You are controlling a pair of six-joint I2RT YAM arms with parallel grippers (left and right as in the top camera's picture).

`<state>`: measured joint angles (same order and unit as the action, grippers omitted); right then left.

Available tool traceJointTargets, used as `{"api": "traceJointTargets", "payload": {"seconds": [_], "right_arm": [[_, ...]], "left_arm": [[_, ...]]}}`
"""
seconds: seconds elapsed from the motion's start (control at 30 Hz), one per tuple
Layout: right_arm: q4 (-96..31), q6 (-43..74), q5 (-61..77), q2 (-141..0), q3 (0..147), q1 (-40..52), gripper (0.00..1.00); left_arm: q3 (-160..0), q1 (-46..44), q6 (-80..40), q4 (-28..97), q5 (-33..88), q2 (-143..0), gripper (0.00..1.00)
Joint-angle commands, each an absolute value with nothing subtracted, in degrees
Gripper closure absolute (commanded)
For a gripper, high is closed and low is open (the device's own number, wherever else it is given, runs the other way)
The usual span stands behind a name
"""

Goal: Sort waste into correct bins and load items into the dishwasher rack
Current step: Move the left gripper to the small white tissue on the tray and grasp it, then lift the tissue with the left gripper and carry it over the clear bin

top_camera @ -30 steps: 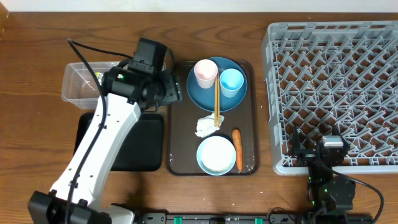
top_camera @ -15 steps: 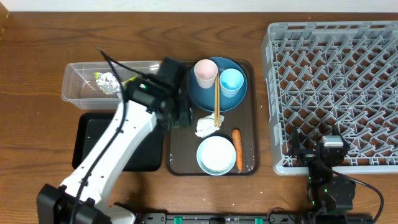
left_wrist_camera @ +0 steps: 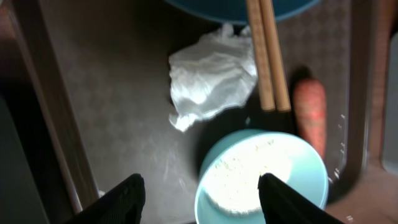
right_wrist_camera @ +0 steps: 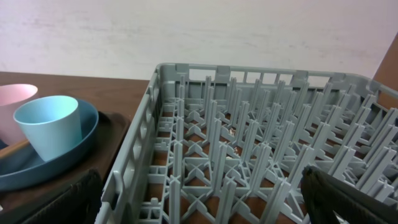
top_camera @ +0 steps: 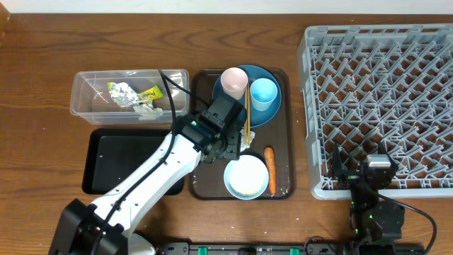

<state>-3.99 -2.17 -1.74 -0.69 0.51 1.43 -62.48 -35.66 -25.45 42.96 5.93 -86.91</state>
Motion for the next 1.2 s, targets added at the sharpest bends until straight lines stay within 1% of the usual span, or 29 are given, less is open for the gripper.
{"api": "traceJointTargets", "payload": {"seconds": [0.0, 0.33, 1.07, 1.17], "right_arm": [[-4.1, -2.4, -2.1, -0.4, 0.3, 2.1, 0.01], [-4.1, -2.4, -2.1, -0.4, 0.3, 2.1, 0.01], [-4.1, -2.4, -2.1, -0.4, 0.3, 2.1, 0.01], [-4.1, -2.4, -2.1, -0.4, 0.3, 2.1, 0.01]], "left_arm": [[-60.2, -35.7, -25.1, 40.8, 3.5, -86.8, 0.38], [-59.2, -35.7, -25.2, 34.8, 3.4, -87.5, 0.38], [-59.2, -34.9, -25.8, 30.7, 3.4, -100.3, 0.38], [-59.2, -34.2, -25.8, 30.9, 3.4, -100.5, 0.39]]}}
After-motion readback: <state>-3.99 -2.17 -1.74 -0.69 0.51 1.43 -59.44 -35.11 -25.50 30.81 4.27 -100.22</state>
